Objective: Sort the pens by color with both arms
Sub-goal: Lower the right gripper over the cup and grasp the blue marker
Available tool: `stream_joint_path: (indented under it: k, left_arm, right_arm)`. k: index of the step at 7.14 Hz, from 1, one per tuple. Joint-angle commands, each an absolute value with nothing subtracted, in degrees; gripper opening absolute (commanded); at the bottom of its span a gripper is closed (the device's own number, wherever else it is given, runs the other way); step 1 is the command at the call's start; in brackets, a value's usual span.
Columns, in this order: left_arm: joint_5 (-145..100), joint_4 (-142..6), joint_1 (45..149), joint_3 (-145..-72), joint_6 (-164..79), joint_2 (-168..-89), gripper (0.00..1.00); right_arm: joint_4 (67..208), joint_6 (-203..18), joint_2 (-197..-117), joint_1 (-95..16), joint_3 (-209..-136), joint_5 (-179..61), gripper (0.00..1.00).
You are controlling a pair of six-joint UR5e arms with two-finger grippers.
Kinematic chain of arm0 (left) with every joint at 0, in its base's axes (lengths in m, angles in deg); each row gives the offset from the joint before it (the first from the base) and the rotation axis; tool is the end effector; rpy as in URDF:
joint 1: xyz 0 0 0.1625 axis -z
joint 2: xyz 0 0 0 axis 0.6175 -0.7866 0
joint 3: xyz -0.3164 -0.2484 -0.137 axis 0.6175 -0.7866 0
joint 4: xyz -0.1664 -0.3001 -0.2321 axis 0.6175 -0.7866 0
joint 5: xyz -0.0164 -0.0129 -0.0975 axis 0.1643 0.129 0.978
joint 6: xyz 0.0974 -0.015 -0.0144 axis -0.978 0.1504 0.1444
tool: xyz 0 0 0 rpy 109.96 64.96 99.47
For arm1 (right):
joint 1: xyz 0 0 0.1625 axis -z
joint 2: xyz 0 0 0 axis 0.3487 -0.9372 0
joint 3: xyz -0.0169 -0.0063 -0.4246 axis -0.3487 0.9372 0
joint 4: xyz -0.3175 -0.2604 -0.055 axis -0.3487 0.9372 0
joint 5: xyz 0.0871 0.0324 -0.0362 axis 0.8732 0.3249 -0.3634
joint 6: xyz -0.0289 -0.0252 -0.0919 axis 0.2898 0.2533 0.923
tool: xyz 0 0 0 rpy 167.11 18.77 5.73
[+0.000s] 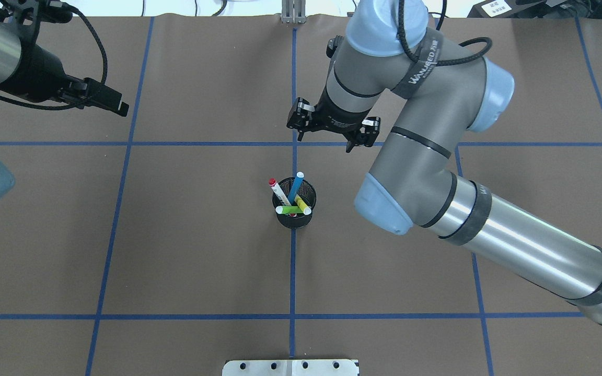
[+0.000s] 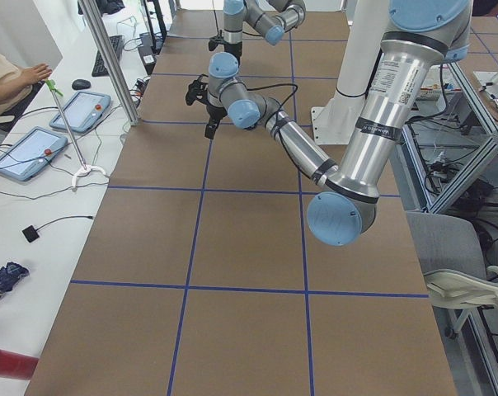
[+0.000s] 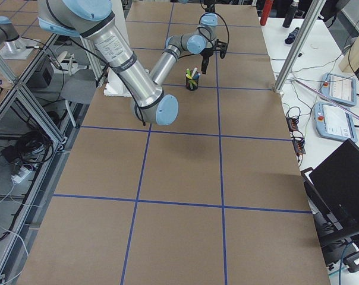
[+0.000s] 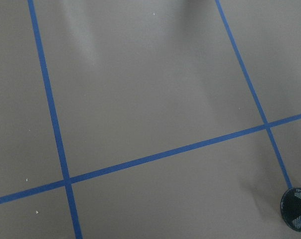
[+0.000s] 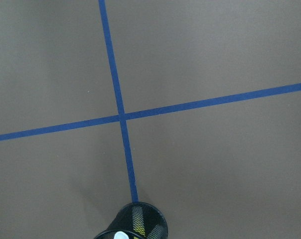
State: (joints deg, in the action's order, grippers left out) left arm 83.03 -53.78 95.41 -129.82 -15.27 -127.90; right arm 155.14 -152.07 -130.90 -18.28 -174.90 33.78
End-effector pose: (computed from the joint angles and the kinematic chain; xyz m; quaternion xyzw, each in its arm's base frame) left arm 0.2388 -0.5080 0.2716 0.1678 0.4838 0.0713 0.8560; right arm -0.4775 -0.4974 0.1316 -0.0101 -0.4433 0.1029 0.8904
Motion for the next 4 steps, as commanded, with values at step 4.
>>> stream_joint_path:
  k: [4]
  left_arm:
    - [83.3,-53.9,95.4,-129.6,-15.3,-127.9,1.0]
  right_arm:
    - [154.8,-148.5,-129.3,-14.0,-171.1,32.3,0.7]
